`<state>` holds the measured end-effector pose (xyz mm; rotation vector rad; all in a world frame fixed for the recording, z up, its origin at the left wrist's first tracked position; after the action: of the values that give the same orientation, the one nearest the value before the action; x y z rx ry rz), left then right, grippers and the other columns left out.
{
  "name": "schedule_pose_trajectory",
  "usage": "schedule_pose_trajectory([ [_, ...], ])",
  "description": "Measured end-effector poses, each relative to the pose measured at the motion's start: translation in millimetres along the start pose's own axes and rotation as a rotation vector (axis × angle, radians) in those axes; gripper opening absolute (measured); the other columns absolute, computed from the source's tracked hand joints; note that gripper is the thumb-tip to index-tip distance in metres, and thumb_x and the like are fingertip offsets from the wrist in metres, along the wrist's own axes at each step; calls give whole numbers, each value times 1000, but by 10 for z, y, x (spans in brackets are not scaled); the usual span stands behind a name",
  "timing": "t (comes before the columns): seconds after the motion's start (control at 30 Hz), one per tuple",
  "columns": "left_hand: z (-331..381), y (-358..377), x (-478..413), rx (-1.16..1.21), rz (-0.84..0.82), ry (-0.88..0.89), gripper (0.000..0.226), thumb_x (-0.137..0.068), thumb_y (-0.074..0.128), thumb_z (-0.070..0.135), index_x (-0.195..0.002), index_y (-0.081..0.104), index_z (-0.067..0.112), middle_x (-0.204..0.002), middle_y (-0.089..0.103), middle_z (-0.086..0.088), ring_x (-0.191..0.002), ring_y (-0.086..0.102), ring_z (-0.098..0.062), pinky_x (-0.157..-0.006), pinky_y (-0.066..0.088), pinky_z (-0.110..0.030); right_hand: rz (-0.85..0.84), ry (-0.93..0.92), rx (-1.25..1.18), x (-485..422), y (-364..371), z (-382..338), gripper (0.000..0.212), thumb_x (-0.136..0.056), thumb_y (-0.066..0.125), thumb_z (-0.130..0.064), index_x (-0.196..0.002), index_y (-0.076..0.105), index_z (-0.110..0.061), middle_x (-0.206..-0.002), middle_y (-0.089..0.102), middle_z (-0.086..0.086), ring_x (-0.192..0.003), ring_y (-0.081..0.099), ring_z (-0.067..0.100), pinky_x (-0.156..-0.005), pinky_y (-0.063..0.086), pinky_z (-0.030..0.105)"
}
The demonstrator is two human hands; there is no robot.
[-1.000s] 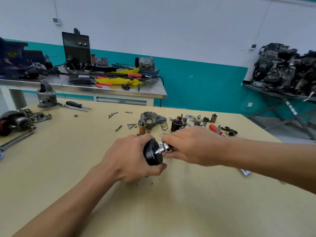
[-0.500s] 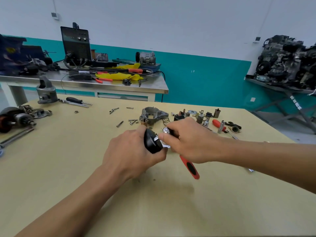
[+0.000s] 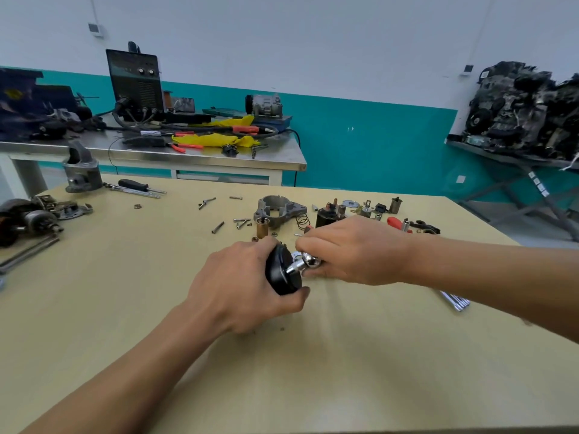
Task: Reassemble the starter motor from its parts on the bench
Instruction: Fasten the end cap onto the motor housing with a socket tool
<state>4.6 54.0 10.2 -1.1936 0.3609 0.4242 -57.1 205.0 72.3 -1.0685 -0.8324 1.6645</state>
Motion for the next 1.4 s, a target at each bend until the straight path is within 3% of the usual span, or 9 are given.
schedule_pose_trajectory([
  [0.17,-8,27,2,-20,33,-15,54,-59,49,83,-87,51,37,-69,58,16,-63,56,-5,-58,49,-30,18,226,-107,32,95,-44,37,-98,48,-38,-105,63,-5,-74,57,-2,-58,52,18,-48,42,28],
  [0.33,0,5,37,-23,110,-63,56,-64,44,85,-89,52,35,-70,59,15,-63,57,-8,-56,50,-30,-57,464,-210,11,195,14,32,-101,42,-46,-107,54,-17,-68,41,-17,-59,43,5,-52,25,18],
  [0.67,22,8,56,-27,186,-96,56,-66,43,84,-89,50,33,-71,57,14,-64,57,-13,-58,51,-34,15,612,-372,-34,147,-42,27,-98,48,-51,-77,43,-35,-58,49,-11,-53,48,8,-50,34,23],
  [0.83,-97,-9,3,271,244,-125,45,-65,62,73,-89,55,35,-74,65,17,-68,64,-8,-61,55,-33,58,579,-434,-64,-27,98,22,-98,54,-42,-80,49,-29,-57,50,-10,-51,49,8,-47,35,22],
  [0.93,-281,-45,-44,486,334,-204,40,-64,72,65,-90,60,38,-77,68,20,-71,67,6,-57,51,-12,229,684,-447,135,-193,287,29,-100,52,-39,-77,51,-22,-49,55,-8,-46,56,13,-43,40,24],
  [1.07,-577,-137,-131,593,495,-323,31,-81,79,42,-98,62,24,-80,63,17,-69,62,15,-54,43,-2,-102,846,-375,462,-72,412,49,-98,35,-53,-72,56,-17,-67,65,6,-55,56,25,-61,52,49],
  [1.2,-921,-207,-167,649,609,-449,32,-86,74,44,-102,63,19,-87,65,9,-78,61,-6,-66,44,-18,-433,869,-367,715,287,310,47,-102,31,-52,-81,57,-20,-74,64,3,-62,58,16,-66,53,45],
  [1.3,-1072,-218,-176,657,656,-499,35,-85,72,49,-102,62,20,-91,65,3,-85,61,-18,-71,45,-23,-517,843,-290,766,509,253,43,-103,28,-54,-90,57,-24,-76,55,-5,-69,51,8,-63,44,37],
  [1.4,-1149,-202,-204,639,668,-519,36,-82,72,50,-99,62,20,-90,64,4,-85,60,-18,-71,44,-23,-576,827,-215,754,690,235,45,-102,25,-57,-93,55,-24,-79,48,-6,-78,53,15,-65,41,37],
])
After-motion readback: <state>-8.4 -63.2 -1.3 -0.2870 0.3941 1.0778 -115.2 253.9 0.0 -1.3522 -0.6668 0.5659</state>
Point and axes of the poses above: each hand's wrist, its own x-axis away from the middle knuckle, its own y-axis out of the palm, z = x × y, the point moved 4 cm from there along -x, towards the middle knuckle
